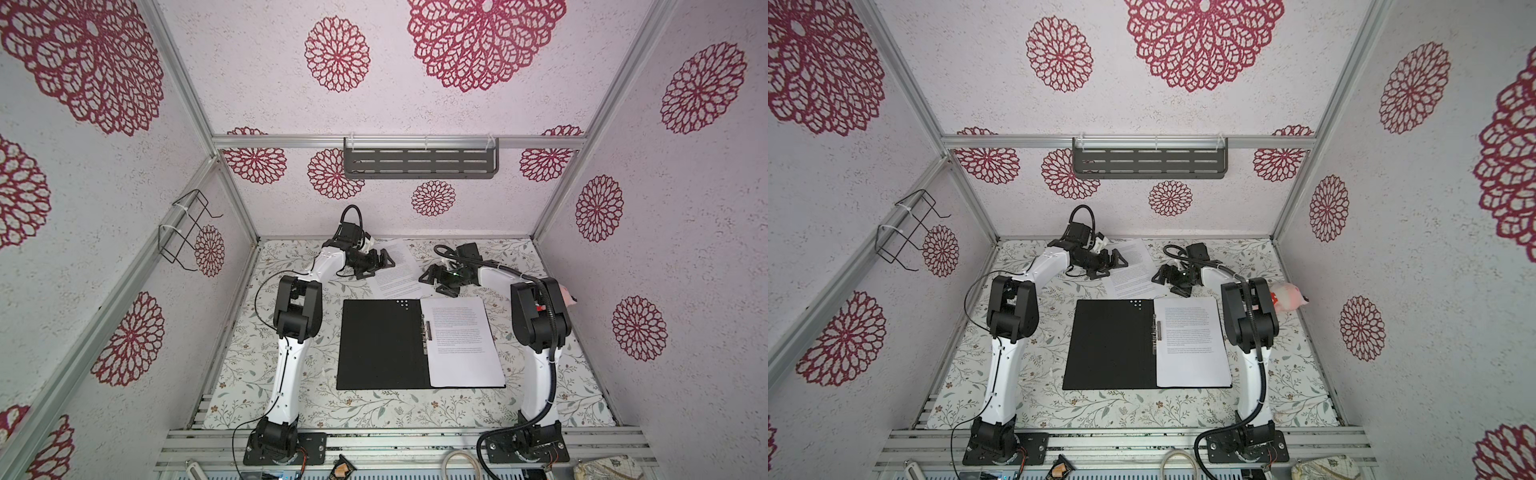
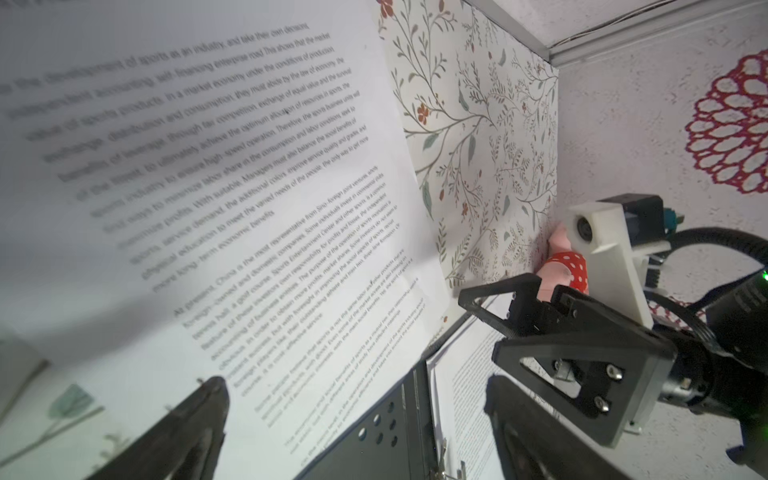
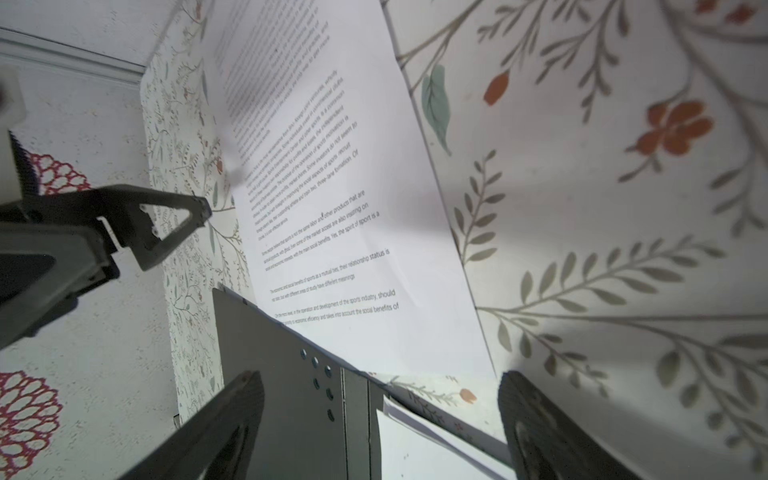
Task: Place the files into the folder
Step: 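Hold the sheet upright with both grippers above the folder's far edge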
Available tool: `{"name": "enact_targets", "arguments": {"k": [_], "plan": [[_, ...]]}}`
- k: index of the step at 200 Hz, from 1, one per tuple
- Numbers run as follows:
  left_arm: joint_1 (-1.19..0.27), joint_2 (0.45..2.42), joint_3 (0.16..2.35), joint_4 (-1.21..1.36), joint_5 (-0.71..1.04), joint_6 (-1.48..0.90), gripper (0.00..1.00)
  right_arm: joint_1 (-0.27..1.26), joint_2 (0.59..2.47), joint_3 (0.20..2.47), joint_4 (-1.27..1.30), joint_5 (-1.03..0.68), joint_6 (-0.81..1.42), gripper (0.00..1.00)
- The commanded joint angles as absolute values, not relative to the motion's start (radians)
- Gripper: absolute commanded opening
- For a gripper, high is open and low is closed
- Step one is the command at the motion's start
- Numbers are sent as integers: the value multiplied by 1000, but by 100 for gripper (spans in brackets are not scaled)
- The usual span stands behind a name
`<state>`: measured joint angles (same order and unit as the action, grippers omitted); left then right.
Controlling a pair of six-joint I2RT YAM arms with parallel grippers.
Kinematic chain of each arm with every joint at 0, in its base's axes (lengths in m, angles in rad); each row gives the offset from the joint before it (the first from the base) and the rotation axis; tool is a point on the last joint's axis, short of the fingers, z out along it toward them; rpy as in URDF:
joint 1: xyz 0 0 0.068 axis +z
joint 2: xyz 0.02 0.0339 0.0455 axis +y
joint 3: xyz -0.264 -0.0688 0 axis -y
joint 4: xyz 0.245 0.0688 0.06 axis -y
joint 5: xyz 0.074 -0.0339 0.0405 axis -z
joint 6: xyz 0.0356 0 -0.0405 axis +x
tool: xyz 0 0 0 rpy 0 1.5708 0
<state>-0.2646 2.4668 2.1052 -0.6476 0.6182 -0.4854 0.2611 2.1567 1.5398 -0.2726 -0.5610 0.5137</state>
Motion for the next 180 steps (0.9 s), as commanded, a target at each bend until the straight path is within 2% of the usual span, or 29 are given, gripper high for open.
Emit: {"name": "enact_targets", "arguments": {"k": [1,61,101,159,180], "plan": [[-275,2542,2142,-702,620,-447,100,278,2165,1565,-325,-493,495,91],[-276,2591,2123,-728,590,-455,99,308,2209,1585,-325,-453,561,91],[-281,2596,2108,-740,585,-456,99,314,2272,1658,-230,-557,593,94],[-281,2617,2135,-790,575,-417,99,322,2355,1829,-185,-757,455,99],[-278,2620,2138,-801,571,-410,99,322,2364,1865,-157,-832,466,99]]}}
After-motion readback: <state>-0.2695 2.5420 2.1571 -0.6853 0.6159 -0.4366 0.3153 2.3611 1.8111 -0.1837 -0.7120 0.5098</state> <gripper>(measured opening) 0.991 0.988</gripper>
